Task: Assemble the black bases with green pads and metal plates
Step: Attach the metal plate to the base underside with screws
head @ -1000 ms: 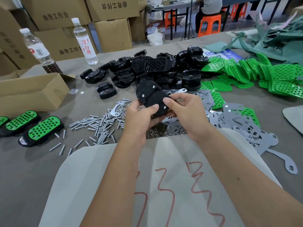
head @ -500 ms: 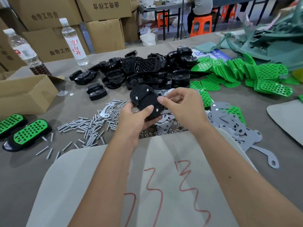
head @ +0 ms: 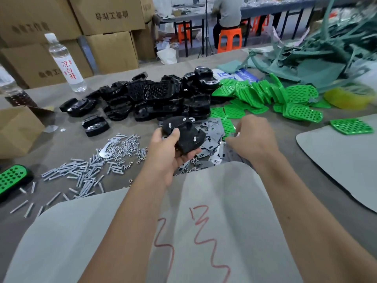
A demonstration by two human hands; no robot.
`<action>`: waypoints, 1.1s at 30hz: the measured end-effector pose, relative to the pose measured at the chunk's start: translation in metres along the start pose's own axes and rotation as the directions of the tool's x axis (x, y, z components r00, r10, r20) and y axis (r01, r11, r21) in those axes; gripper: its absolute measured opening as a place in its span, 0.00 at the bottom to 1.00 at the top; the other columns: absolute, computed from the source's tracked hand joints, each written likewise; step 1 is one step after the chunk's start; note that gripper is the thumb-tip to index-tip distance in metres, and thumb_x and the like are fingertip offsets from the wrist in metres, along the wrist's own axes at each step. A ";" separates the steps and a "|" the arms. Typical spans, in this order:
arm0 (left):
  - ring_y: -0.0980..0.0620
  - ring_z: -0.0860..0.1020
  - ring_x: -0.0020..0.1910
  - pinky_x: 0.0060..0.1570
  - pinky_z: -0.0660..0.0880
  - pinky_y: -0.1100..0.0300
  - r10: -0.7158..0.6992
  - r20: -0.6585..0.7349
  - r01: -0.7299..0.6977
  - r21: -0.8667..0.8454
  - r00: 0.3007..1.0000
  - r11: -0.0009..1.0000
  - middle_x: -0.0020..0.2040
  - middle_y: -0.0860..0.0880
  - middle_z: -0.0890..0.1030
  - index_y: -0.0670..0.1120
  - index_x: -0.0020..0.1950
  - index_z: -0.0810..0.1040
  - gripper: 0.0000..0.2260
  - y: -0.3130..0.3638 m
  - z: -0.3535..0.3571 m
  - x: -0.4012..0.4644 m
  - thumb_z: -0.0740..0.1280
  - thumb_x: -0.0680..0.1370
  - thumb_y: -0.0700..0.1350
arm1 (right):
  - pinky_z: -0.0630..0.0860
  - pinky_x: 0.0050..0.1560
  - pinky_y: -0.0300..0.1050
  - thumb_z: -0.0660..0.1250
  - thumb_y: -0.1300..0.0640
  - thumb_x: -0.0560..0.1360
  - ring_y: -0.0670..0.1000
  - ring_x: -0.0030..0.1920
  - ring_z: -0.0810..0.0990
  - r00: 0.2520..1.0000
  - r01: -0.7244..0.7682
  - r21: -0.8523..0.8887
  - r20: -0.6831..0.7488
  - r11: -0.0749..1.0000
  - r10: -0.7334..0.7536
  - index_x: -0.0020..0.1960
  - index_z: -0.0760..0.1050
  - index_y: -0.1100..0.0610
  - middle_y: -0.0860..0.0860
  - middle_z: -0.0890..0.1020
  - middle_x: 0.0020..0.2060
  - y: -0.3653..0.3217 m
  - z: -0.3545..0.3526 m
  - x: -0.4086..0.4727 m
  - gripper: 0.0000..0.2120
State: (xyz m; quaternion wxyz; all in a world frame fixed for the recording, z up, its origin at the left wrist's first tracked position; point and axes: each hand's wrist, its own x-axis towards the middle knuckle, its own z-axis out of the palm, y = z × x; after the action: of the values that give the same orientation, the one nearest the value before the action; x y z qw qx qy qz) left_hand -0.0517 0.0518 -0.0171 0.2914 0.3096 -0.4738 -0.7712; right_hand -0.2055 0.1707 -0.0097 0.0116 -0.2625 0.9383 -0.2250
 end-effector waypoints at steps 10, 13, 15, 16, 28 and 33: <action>0.37 0.87 0.38 0.28 0.82 0.55 0.105 -0.106 -0.077 0.243 0.989 0.967 0.58 0.40 0.83 0.51 0.56 0.76 0.06 0.005 -0.045 0.002 0.64 0.85 0.40 | 0.72 0.32 0.38 0.75 0.59 0.77 0.45 0.29 0.76 0.996 0.050 0.914 -0.018 0.403 -0.083 0.45 0.85 0.59 0.54 0.83 0.35 -0.048 0.008 -0.002 0.04; 0.41 0.87 0.38 0.31 0.83 0.52 0.162 -0.104 -0.125 0.297 0.981 0.947 0.56 0.45 0.85 0.55 0.55 0.77 0.08 0.007 -0.057 0.002 0.65 0.85 0.41 | 0.73 0.30 0.38 0.76 0.62 0.76 0.47 0.28 0.75 0.956 -0.065 0.951 0.146 0.303 -0.255 0.47 0.84 0.63 0.57 0.83 0.35 -0.071 0.034 -0.013 0.04; 0.44 0.88 0.40 0.34 0.84 0.52 0.193 -0.089 -0.158 0.305 0.977 0.939 0.53 0.48 0.86 0.57 0.55 0.79 0.09 0.006 -0.060 0.002 0.65 0.85 0.42 | 0.74 0.32 0.38 0.76 0.61 0.76 0.45 0.29 0.76 0.947 -0.040 0.950 0.135 0.309 -0.292 0.47 0.85 0.61 0.55 0.84 0.35 -0.077 0.049 -0.019 0.03; 0.45 0.88 0.41 0.34 0.84 0.52 0.206 -0.080 -0.173 0.307 0.975 0.936 0.51 0.50 0.87 0.59 0.53 0.80 0.10 0.006 -0.062 0.002 0.66 0.85 0.43 | 0.74 0.33 0.38 0.76 0.61 0.77 0.45 0.29 0.76 0.947 -0.039 0.957 0.127 0.286 -0.296 0.48 0.85 0.61 0.54 0.84 0.35 -0.079 0.056 -0.022 0.03; 0.43 0.88 0.43 0.33 0.83 0.54 0.226 0.007 -0.218 0.302 0.974 0.928 0.54 0.48 0.86 0.60 0.54 0.80 0.12 0.006 -0.061 -0.002 0.65 0.84 0.42 | 0.66 0.29 0.34 0.64 0.60 0.84 0.47 0.34 0.68 0.891 -0.319 0.946 0.322 0.064 -0.320 0.43 0.80 0.56 0.52 0.75 0.37 -0.073 0.066 -0.026 0.12; 0.40 0.87 0.37 0.25 0.77 0.59 0.251 -0.022 -0.228 0.348 0.968 0.909 0.48 0.48 0.87 0.59 0.51 0.79 0.10 0.006 -0.060 -0.002 0.66 0.82 0.43 | 0.72 0.37 0.39 0.63 0.59 0.85 0.47 0.37 0.78 0.879 -0.372 0.927 0.367 0.041 -0.304 0.42 0.79 0.54 0.50 0.83 0.39 -0.072 0.063 -0.026 0.13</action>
State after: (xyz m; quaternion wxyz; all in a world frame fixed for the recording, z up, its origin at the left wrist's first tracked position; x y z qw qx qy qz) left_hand -0.0043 0.0183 -0.0325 0.3411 0.3206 -0.6252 -0.6245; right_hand -0.1395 0.1027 -0.0381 0.4246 -0.2017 0.4849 -0.7375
